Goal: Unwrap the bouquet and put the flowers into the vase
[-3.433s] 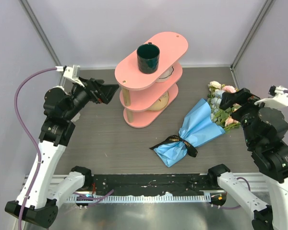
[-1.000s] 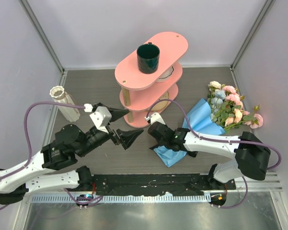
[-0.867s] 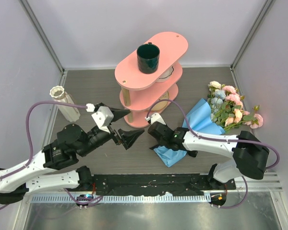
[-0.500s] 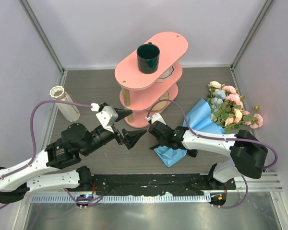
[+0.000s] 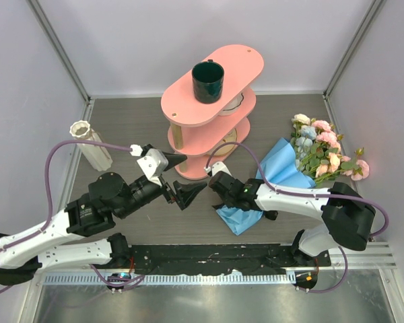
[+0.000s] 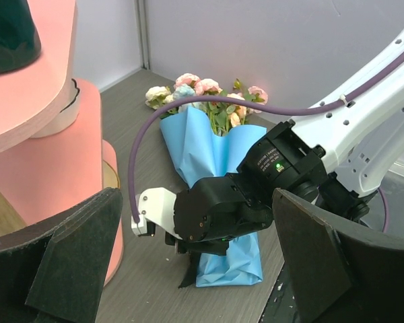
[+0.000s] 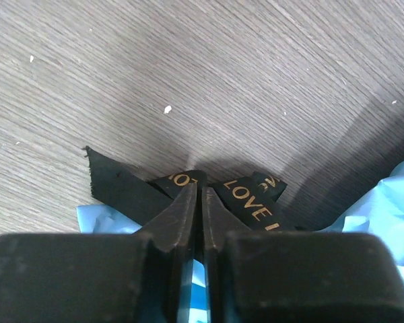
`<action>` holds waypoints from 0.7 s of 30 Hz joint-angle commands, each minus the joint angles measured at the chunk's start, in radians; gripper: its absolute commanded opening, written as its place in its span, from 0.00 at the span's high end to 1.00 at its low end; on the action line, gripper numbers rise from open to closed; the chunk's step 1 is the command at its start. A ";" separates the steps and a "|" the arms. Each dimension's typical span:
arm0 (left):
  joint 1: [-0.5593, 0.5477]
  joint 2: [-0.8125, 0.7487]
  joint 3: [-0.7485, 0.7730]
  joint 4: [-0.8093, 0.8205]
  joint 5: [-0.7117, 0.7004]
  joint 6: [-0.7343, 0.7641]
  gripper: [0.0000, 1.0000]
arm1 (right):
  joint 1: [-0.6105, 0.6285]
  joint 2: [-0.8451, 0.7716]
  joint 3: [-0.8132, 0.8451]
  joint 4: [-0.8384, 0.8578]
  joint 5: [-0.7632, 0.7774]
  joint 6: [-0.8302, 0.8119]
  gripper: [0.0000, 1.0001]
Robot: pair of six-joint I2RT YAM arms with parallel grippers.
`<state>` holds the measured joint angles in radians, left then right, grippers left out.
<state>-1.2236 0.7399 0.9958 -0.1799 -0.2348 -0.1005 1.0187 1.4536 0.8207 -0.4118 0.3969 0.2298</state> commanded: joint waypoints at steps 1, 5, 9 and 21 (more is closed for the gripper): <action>-0.002 0.007 0.035 0.013 0.005 -0.010 0.02 | -0.002 -0.015 0.041 0.025 0.065 -0.006 0.92; -0.002 0.022 0.040 0.010 0.000 -0.010 0.02 | -0.002 -0.065 0.066 0.027 0.127 -0.007 0.98; -0.002 0.049 0.050 -0.009 0.002 -0.010 0.00 | -0.002 -0.165 0.048 0.060 0.158 0.009 0.98; -0.017 0.286 0.105 -0.088 0.022 -0.048 0.09 | -0.002 -0.403 -0.100 0.151 0.195 0.192 0.98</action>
<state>-1.2243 0.9550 1.0615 -0.2405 -0.2333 -0.1276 1.0187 1.1141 0.7544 -0.3340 0.5674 0.3485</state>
